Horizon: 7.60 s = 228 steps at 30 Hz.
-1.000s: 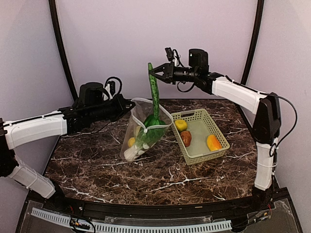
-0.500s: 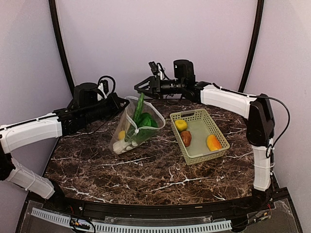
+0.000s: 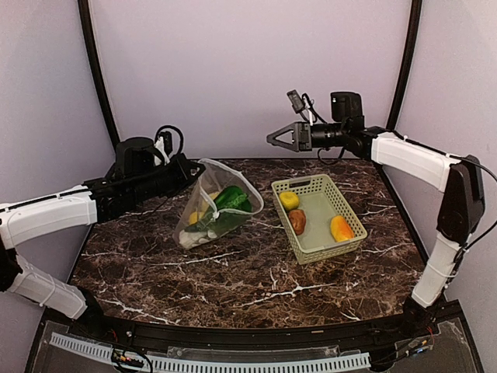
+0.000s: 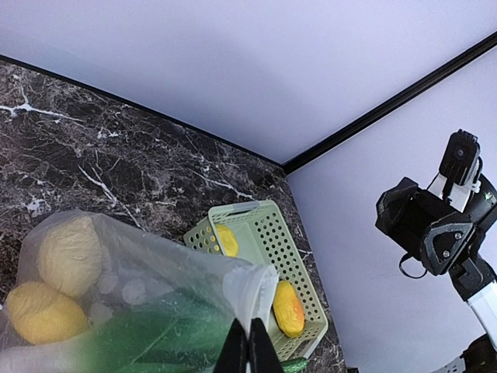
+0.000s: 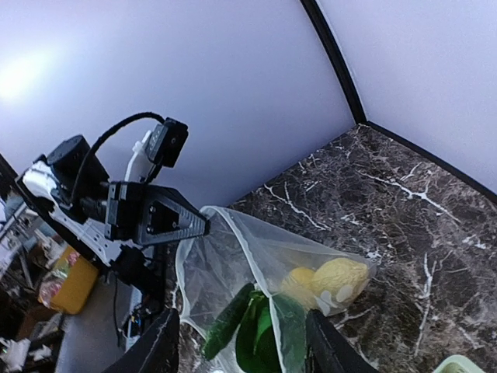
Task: Place the food in the zip-top bag and seal the zipper
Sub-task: Place the fake vegetable in the zipper food storage bag, then adjust the fake vegetable in the zipper food storage bag, then pick up the fake fruit from the bin.
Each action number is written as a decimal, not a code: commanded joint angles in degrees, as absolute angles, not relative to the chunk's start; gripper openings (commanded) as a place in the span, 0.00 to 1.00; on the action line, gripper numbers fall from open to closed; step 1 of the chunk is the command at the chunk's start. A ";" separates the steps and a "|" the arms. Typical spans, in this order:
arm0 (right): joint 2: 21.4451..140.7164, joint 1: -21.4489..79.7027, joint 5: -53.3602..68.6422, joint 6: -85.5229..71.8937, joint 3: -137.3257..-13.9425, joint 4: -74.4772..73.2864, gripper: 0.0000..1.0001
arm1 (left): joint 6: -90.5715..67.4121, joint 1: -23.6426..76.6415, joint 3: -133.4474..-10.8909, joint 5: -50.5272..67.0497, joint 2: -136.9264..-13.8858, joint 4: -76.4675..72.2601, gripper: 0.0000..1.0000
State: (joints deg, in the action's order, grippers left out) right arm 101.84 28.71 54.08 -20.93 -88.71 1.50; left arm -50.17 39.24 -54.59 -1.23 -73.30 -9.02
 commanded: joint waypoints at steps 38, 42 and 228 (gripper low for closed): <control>111.58 41.00 51.82 18.77 -100.10 -39.25 0.20 | -45.34 38.89 -55.19 3.49 -72.02 -6.24 0.01; 112.85 41.04 51.40 17.06 -102.28 -38.26 0.04 | -45.34 38.91 -55.19 3.91 -72.44 -6.24 0.01; 102.89 30.94 39.65 15.10 -99.70 -43.93 0.32 | -39.67 38.89 -63.10 15.01 -83.06 -2.99 0.01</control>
State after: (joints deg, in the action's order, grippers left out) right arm 103.46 27.18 35.40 14.26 -96.14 -43.35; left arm -41.10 39.13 -60.12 13.02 -82.11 -3.97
